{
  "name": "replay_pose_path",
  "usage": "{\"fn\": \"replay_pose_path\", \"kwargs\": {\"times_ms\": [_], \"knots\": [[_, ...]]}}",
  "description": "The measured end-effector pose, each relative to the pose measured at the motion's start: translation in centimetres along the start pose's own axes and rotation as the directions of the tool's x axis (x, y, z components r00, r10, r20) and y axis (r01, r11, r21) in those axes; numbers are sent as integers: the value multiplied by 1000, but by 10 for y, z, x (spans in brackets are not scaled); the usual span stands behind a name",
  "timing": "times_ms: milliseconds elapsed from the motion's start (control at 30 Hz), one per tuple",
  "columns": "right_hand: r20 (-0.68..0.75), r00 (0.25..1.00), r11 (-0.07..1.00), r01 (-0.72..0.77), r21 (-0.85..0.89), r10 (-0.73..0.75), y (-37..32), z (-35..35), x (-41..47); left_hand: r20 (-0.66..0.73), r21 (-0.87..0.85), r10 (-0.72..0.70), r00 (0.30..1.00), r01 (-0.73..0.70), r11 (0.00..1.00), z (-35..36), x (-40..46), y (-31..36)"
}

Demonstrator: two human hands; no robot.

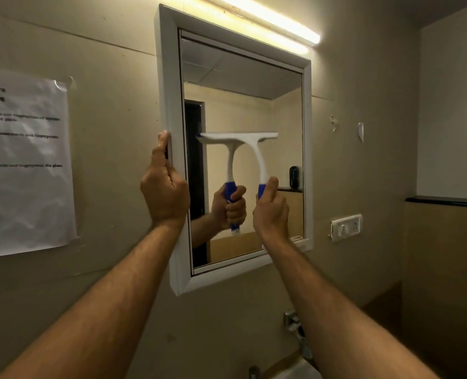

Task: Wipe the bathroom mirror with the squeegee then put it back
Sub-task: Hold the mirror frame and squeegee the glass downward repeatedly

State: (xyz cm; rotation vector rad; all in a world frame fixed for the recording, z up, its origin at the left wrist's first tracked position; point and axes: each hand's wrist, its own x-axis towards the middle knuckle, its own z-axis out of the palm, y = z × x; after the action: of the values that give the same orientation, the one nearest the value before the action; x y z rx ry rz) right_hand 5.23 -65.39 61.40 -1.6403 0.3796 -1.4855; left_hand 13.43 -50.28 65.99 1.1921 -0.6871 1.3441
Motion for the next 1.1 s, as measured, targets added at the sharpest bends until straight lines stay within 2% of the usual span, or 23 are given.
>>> {"fn": "replay_pose_path", "kwargs": {"times_ms": [233, 467, 800, 967, 1100], "knots": [[46, 999, 999, -18, -39, 20, 37, -18, -47, -8, 28, 1, 1000, -1, 1000, -1, 0, 5], [115, 985, 990, -117, -81, 126, 48, -38, -71, 38, 23, -18, 999, 17, 1000, -4, 1, 6], [87, 956, 955, -269, -129, 281, 67, -68, -108, 74, 11, -56, 996, 55, 998, -8, 2, 10], [124, 935, 943, -331, -32, 332, 51, -71, -105, 80, -1, -63, 995, 63, 998, -8, 1, 10], [162, 940, 946, -314, 75, 300, 27, -66, -100, 110, 9, -72, 991, 72, 997, -8, 2, 10]]}}
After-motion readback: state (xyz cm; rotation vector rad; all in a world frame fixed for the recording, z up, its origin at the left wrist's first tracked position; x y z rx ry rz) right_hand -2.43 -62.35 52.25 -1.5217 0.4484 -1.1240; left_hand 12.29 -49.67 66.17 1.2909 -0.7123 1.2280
